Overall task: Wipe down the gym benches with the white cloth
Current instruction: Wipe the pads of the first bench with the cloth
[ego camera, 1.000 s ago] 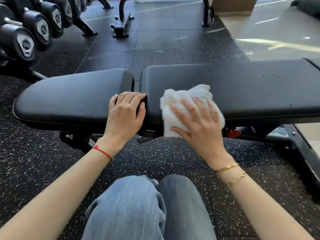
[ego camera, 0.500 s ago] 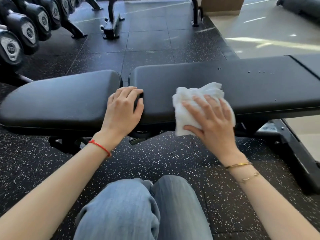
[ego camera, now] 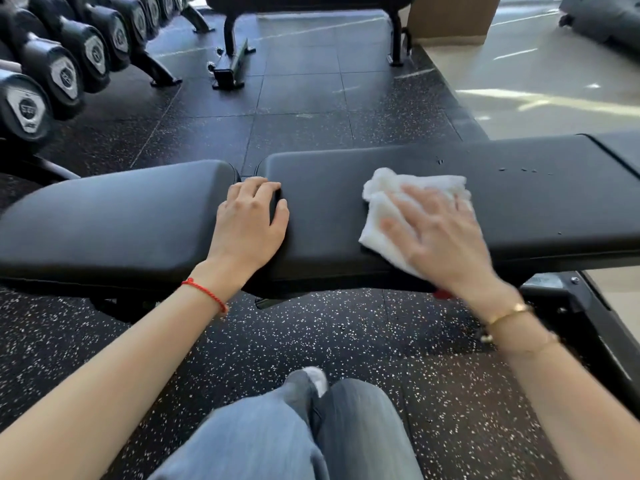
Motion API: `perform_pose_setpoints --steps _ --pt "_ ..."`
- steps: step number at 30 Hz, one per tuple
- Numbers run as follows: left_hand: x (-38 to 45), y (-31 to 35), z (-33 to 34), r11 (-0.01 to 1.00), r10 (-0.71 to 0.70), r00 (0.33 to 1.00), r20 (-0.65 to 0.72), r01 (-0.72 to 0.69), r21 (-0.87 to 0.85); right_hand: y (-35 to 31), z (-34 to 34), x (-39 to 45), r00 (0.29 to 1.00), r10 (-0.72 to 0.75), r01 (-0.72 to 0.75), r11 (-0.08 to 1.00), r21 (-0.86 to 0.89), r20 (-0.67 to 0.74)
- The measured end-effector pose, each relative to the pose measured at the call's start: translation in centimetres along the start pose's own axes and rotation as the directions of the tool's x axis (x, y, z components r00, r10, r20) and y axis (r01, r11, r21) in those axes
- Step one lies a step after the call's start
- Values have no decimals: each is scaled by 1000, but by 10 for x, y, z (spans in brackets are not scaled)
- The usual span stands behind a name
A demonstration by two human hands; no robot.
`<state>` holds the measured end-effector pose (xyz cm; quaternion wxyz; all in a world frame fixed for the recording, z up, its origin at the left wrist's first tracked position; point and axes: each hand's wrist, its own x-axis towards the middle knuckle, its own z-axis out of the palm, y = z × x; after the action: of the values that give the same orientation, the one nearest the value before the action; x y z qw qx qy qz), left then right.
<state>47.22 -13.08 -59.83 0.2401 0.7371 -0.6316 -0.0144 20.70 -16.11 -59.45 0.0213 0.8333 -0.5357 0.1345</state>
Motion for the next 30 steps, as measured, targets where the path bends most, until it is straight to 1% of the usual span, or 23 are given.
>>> perform_pose_setpoints --steps 2,4,6,8,9,11,14,16,20,21,23,25,27,28,30 --pt "15 -2 5 1000 -18 1000 7 18 9 14 0 37 985 61 -62 998 -2 160" --pt "27 -5 10 999 -31 1000 6 31 13 18 10 75 973 57 -60 998 4 223" --pt "39 -6 14 999 -50 999 -4 50 9 10 17 114 972 8 -11 1000 9 237" --pt "47 -5 14 997 -78 997 -19 78 4 -4 23 154 965 -70 74 997 -7 253" --pt "50 -4 14 996 -90 996 -26 90 -1 -13 25 172 954 -101 107 994 -5 283" --pt "57 -1 12 993 -119 992 -45 118 -25 -28 28 195 921 -163 154 987 53 354" --pt "64 -1 11 985 -160 986 -54 156 -68 -25 30 199 888 -282 259 959 112 364" --pt "69 -1 11 981 -181 982 -47 177 -85 -3 23 197 865 -314 286 949 130 392" --pt "78 -3 10 976 -201 980 9 201 -80 26 13 202 860 -213 176 977 124 464" --pt "79 -2 9 975 -205 978 25 206 -78 22 15 207 852 -205 171 979 115 481" --pt "80 1 10 974 -212 976 56 215 -72 0 21 220 809 -236 179 971 156 539" --pt "79 4 10 968 -233 968 91 240 -70 -37 32 233 751 -314 208 947 243 581" --pt "80 4 9 951 -272 952 140 288 -108 -70 42 242 717 -388 268 920 284 579" --pt "81 4 8 943 -287 944 163 309 -123 -78 43 245 702 -415 298 909 290 579" --pt "82 3 6 942 -288 938 191 313 -117 -69 38 245 665 -453 313 891 329 594"
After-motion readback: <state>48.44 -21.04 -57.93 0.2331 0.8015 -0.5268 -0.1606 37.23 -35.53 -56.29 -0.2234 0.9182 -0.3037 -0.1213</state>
